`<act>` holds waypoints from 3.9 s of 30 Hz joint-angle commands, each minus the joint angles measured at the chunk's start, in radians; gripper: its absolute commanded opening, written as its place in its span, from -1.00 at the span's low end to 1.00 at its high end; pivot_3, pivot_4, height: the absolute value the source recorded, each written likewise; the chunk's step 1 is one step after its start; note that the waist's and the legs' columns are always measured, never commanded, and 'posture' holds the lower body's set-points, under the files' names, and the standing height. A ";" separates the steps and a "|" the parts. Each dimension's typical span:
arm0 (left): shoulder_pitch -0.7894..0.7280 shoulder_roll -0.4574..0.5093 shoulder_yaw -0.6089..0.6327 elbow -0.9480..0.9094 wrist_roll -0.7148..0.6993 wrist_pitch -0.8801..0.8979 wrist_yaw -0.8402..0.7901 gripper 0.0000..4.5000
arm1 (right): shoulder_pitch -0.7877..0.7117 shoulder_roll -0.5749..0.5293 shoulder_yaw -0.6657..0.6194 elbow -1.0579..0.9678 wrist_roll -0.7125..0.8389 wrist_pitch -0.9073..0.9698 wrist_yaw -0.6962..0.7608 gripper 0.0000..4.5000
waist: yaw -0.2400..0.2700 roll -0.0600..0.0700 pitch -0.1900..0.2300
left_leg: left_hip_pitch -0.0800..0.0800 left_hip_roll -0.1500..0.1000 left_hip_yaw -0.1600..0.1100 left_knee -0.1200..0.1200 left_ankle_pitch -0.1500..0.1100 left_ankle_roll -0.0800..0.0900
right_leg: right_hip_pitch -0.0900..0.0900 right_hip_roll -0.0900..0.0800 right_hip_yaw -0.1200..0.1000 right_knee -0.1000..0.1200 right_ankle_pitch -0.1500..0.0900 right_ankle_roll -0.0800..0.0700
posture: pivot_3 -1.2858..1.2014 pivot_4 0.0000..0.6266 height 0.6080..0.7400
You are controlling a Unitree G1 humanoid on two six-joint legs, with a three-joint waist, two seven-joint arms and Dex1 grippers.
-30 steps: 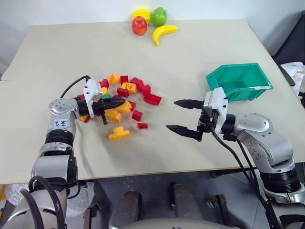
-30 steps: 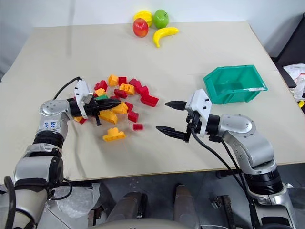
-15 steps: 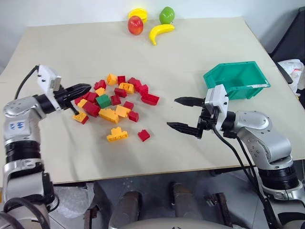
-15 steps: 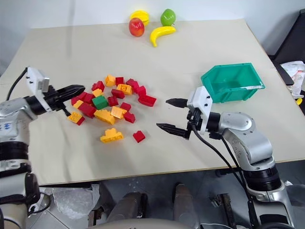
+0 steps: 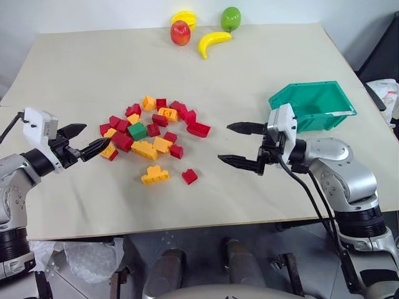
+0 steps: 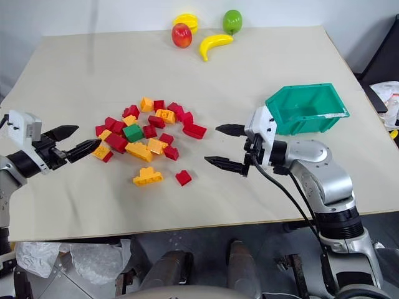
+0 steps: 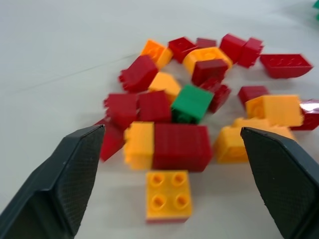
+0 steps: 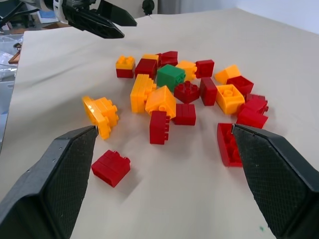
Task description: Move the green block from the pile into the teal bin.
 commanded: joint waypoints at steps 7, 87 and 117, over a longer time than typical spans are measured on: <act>-0.281 0.092 -0.379 0.087 0.192 -0.018 -0.052 0.99 | -0.005 0.001 -0.009 -0.033 -0.013 0.000 -0.001 1.00 | 0.000 0.000 0.000 | 0.000 -0.001 0.000 0.000 0.000 0.000 | 0.000 0.000 0.000 0.000 0.000 0.000 | 0.03 -0.52 1.00; -0.878 -0.140 -0.657 1.106 0.648 -0.625 -0.188 0.82 | 0.178 -0.025 -0.130 -0.212 -0.020 0.044 -0.184 1.00 | 0.002 0.000 0.000 | -0.002 -0.009 0.003 0.002 0.002 0.001 | -0.003 0.000 0.000 0.006 0.000 0.001 | 0.03 -0.52 1.00; -0.798 -0.512 -0.685 0.794 0.443 -0.593 -0.530 -0.02 | 0.344 -0.134 -0.345 -0.285 -0.009 0.059 -0.240 1.00 | 0.024 0.000 0.000 | -0.002 -0.010 0.004 0.004 0.001 0.003 | -0.001 -0.001 0.000 0.005 0.001 0.002 | 0.03 -0.52 1.00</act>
